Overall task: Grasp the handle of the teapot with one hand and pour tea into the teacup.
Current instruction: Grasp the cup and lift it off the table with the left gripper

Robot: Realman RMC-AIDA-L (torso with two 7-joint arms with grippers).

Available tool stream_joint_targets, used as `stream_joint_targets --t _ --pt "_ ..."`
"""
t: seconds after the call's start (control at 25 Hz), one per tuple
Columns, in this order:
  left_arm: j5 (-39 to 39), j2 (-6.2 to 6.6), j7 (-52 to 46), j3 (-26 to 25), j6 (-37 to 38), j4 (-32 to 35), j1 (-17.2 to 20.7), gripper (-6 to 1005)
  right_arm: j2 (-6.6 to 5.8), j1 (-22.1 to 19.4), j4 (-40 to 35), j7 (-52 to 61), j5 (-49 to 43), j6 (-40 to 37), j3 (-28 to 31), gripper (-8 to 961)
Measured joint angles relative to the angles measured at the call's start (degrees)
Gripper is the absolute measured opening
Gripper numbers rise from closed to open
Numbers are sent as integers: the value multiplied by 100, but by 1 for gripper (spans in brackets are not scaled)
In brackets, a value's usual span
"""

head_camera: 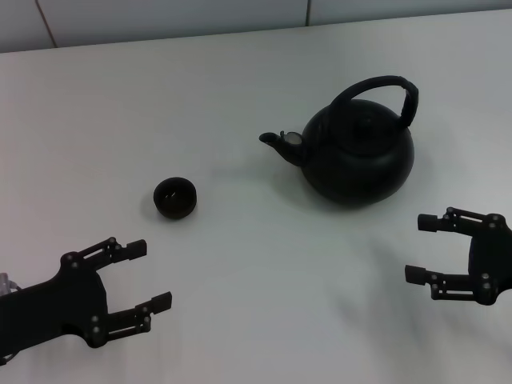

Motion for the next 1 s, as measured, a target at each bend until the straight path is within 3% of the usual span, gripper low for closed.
stream_joint_targets --t 0.84,1.0 --pt "-27 -34 18 3 -14 -49 -6 792 0 82 2 0 -10 9 -16 817" --pt "-391 -60 126 -249 -96 -75 18 787 7 104 0 12 -8 7 -15 817"
